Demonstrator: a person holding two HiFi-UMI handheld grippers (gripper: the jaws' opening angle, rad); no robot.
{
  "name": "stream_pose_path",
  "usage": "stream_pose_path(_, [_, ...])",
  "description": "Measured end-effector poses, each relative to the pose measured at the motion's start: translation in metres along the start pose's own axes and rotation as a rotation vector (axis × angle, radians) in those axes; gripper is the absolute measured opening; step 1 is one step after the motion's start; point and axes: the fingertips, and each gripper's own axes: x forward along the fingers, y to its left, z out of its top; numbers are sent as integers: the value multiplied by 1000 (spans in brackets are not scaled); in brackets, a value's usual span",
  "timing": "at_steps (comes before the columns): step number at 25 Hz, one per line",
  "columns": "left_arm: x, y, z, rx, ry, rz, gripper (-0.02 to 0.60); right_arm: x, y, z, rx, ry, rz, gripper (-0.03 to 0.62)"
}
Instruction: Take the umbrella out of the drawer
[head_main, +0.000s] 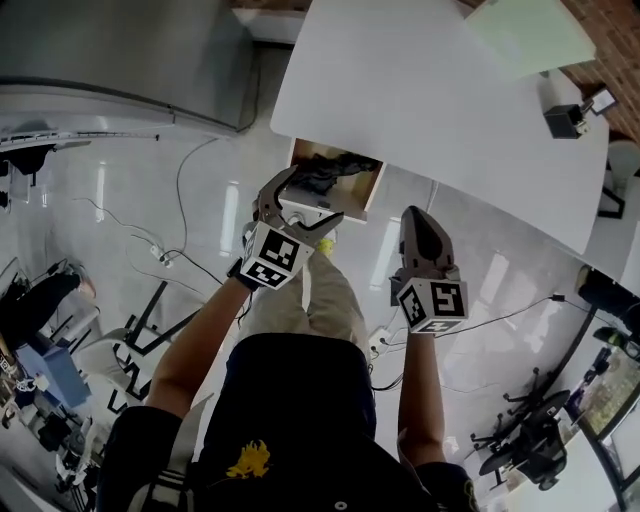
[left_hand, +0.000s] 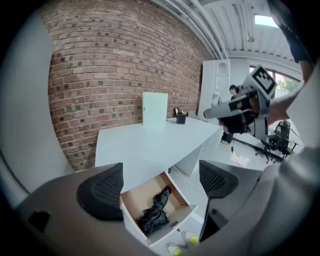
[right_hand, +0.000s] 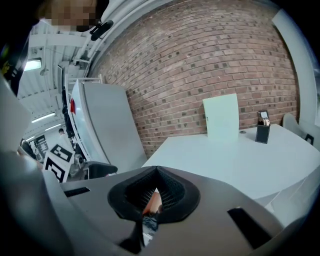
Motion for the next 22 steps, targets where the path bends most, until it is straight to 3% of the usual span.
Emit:
stream_pose_path(3, [22,5,-28,52,38,-10,476,13,5,-3,23,-18,-9,23])
stream_pose_path(7, [42,7,-62,38,83,-25,476,23,14,-18,9,8,-13,23])
stream_pose_path(22, [96,23,-127,68,130,-43,476,64,-4,-95,50,98,-92,23])
